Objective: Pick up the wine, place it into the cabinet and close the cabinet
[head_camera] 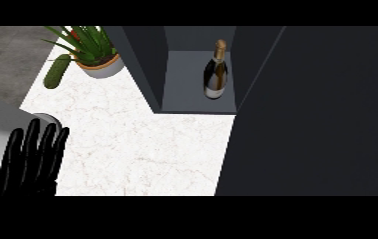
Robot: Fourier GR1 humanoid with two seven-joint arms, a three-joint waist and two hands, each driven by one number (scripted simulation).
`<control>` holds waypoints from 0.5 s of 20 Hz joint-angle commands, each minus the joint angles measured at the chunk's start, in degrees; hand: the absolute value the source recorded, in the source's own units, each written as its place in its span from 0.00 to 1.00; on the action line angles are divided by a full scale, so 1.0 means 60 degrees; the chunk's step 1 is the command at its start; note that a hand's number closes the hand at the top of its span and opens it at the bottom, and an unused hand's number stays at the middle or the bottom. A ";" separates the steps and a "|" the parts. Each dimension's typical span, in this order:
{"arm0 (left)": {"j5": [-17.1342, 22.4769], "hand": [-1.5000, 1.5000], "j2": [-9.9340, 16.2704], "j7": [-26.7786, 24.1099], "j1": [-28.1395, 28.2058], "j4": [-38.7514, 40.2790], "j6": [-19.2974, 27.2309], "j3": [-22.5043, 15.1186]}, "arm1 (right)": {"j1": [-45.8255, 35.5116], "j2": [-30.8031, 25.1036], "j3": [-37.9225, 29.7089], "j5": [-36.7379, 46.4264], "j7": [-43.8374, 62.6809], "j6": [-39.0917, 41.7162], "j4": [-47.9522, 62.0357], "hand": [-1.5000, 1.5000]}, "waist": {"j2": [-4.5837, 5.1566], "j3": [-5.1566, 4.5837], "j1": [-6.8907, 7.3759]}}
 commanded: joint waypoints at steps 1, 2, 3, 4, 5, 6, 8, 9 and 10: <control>0.0487 0.00 0.0494 -0.0329 0.1198 -0.0602 -0.0693 0.0979 | -0.0044 0.0489 0.1575 0.0174 0.1181 -0.0637 -0.1280 1.00 | -0.0012 -0.0011 0.0016; 0.0710 0.00 0.0377 -0.0744 0.1548 -0.0140 -0.1276 0.1250 | -0.0363 0.0682 0.1852 0.0522 0.1350 -0.0873 -0.1046 1.00 | -0.0002 -0.0015 0.0016; 0.0733 0.00 0.0439 -0.1014 0.2184 -0.0317 -0.1573 0.1272 | 0.0037 0.0589 0.2098 0.0695 0.1357 -0.0859 -0.1348 1.00 | -0.0025 -0.0012 0.0006; 0.1292 0.00 0.0854 -0.0593 0.1920 -0.0481 -0.1829 0.2156 | -0.0326 0.0906 0.2576 0.1225 0.1418 -0.1113 -0.1002 1.00 | -0.0019 -0.0013 -0.0007; 0.1469 0.00 0.0907 -0.0731 0.2404 -0.0428 -0.2153 0.2316 | -0.0493 0.1000 0.2777 0.1385 0.1650 -0.1305 -0.1152 1.00 | -0.0035 -0.0018 0.0032; 0.1498 0.00 0.0982 -0.0765 0.2502 -0.0538 -0.2206 0.2630 | -0.0712 0.1307 0.3266 0.1844 0.1642 -0.1510 -0.0942 1.00 | -0.0042 -0.0017 0.0034; 0.1411 0.00 0.0836 -0.0837 0.2709 -0.0357 -0.2530 0.2762 | -0.1438 0.1374 0.3403 0.2224 0.1602 -0.1765 -0.0525 1.00 | -0.0009 -0.0006 -0.0021; 0.1674 0.00 0.1064 -0.0601 0.2818 -0.0660 -0.2478 0.3162 | -0.1478 0.1379 0.4357 0.3062 0.1071 -0.2330 -0.0018 1.00 | -0.0034 -0.0008 -0.0007; 0.2008 0.00 0.1283 -0.0595 0.3216 -0.0879 -0.2888 0.3567 | -0.2294 0.1383 0.4078 0.2713 0.2240 -0.2627 -0.0646 1.00 | -0.0043 -0.0021 0.0125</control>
